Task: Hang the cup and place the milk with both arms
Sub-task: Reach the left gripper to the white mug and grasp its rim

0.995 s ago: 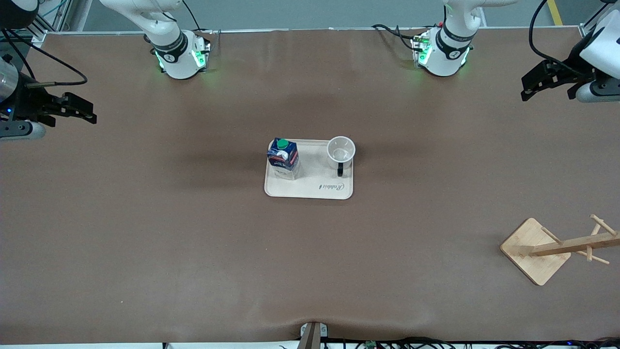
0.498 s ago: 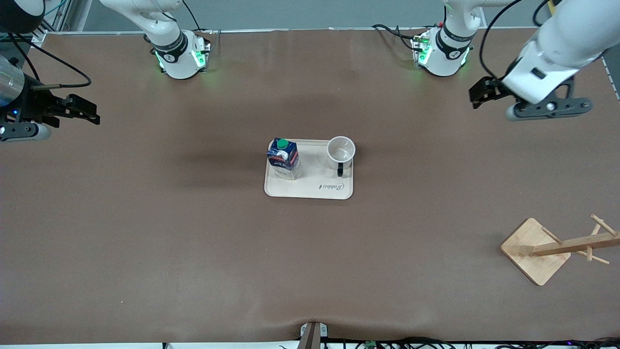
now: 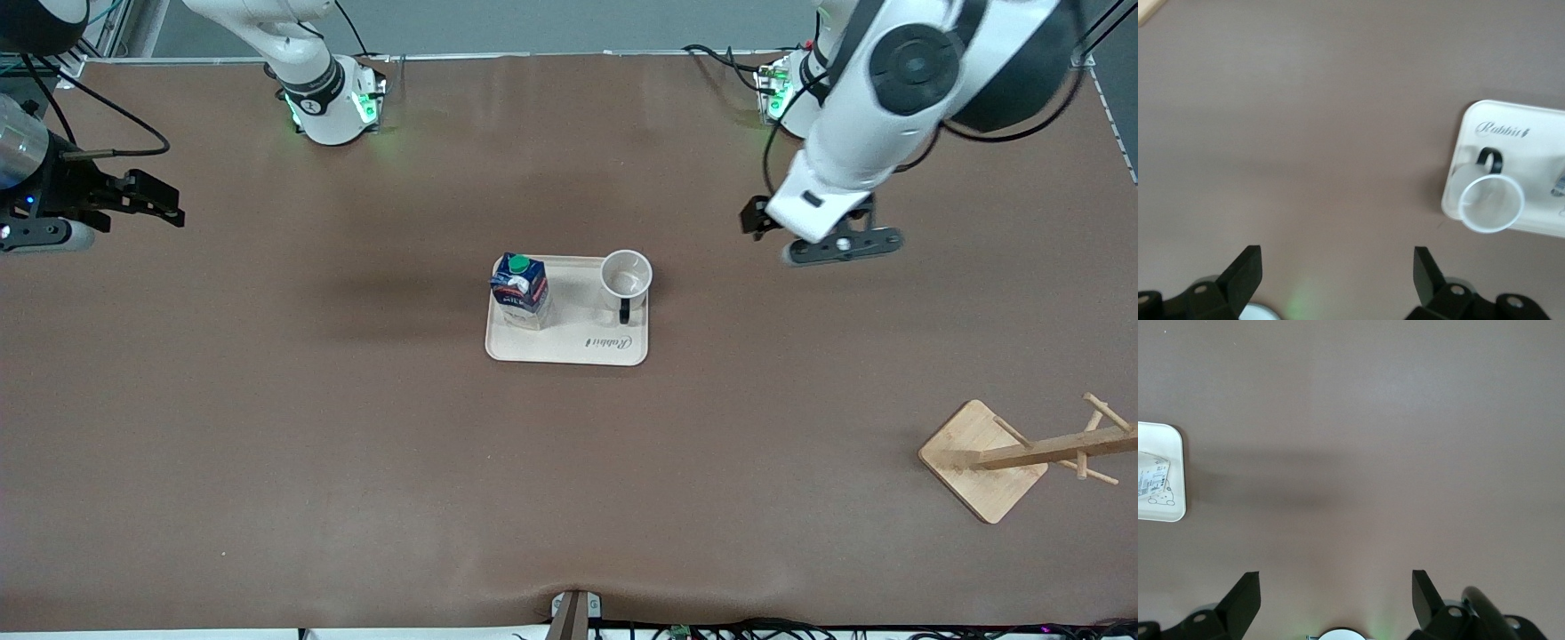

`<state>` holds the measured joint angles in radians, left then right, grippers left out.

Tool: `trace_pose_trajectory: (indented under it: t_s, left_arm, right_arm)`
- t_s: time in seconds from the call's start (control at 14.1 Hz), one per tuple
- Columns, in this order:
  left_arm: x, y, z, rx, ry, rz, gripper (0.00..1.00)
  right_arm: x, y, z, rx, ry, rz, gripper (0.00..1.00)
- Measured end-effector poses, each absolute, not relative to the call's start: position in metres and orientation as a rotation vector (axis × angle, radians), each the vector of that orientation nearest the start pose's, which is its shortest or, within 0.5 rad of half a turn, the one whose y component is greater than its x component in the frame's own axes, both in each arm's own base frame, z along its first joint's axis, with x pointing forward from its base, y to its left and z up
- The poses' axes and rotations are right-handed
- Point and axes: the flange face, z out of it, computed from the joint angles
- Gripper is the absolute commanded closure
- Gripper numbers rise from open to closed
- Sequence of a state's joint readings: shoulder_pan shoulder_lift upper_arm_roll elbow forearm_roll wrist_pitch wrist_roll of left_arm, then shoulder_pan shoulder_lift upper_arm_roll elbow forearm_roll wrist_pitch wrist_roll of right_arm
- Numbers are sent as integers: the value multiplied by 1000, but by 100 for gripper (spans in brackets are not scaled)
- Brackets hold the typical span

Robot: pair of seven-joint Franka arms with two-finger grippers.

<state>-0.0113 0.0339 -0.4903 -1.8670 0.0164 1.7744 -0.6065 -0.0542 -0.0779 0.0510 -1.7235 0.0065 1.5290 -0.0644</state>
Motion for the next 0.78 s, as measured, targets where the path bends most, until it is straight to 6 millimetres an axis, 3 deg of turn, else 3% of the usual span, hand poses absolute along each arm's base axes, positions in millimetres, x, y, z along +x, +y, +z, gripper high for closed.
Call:
trace_pose_trajectory:
  t_s: [0.14,0.43,0.64,0.78]
  left_arm:
    - [476,-298,439,-3088,-194,155,0]
    - [465,-346,359,-3141,-244,243,0]
    - [461,-369,314,-3157,-261,285,2]
    - [456,-380,291,-3161,-253,306,10]
  right_arm:
    - [522,1,591,-3129,-97,182,0]
    - [518,0,589,-3130,-95,168,0]
    - [516,-1,582,-3132,-91,150,0]
    - [514,1,580,-3133,-95,142,0]
